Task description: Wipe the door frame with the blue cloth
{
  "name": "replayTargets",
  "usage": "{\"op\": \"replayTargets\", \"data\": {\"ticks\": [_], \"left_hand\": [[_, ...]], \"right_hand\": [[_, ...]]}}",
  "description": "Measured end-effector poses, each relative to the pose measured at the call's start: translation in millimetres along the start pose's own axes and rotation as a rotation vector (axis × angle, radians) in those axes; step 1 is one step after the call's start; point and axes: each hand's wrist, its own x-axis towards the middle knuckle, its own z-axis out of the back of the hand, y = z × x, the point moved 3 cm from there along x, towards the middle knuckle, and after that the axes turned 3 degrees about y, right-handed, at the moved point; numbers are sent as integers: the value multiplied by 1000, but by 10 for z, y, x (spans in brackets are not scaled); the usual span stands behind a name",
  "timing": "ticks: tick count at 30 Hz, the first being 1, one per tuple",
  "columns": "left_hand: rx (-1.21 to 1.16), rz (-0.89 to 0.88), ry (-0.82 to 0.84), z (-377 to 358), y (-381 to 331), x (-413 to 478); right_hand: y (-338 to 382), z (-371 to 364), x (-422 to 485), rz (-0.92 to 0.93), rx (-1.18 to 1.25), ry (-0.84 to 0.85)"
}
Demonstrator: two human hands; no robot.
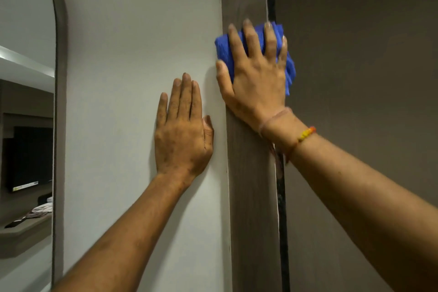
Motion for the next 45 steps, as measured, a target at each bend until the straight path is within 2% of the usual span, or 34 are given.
{"op": "replayTargets", "data": {"ticks": [3,11,20,23,27,31,34,37,40,43,45], "left_hand": [[0,-2,3,2,7,7],[-9,6,27,2,12,-34],[-7,-10,15,10,23,-9],[-21,-10,19,8,27,-16],[-37,-4,12,8,21,-26],[-39,-7,25,1,2,-29],[-43,-10,33,3,15,-28],[-35,-37,38,7,55,-60],[-34,-56,46,11,83,-103],[-38,-60,37,18,78,-109],[-39,-58,33,19,76,-109]], "right_hand": [[51,-42,53,-41,-4,-11],[18,-188,-1300,44,-15,70],[31,-42,-109,-39,21,7],[-2,-104,-605,-3,29,-7],[15,-191,-1542,24,-9,78],[-4,-149,-1093,59,-20,82],[14,-95,-581,4,0,71],[31,-119,-520,-31,15,35],[66,-208,-1048,-76,25,24],[87,-268,-1750,9,-14,91],[53,-266,-1839,62,-39,116]]}}
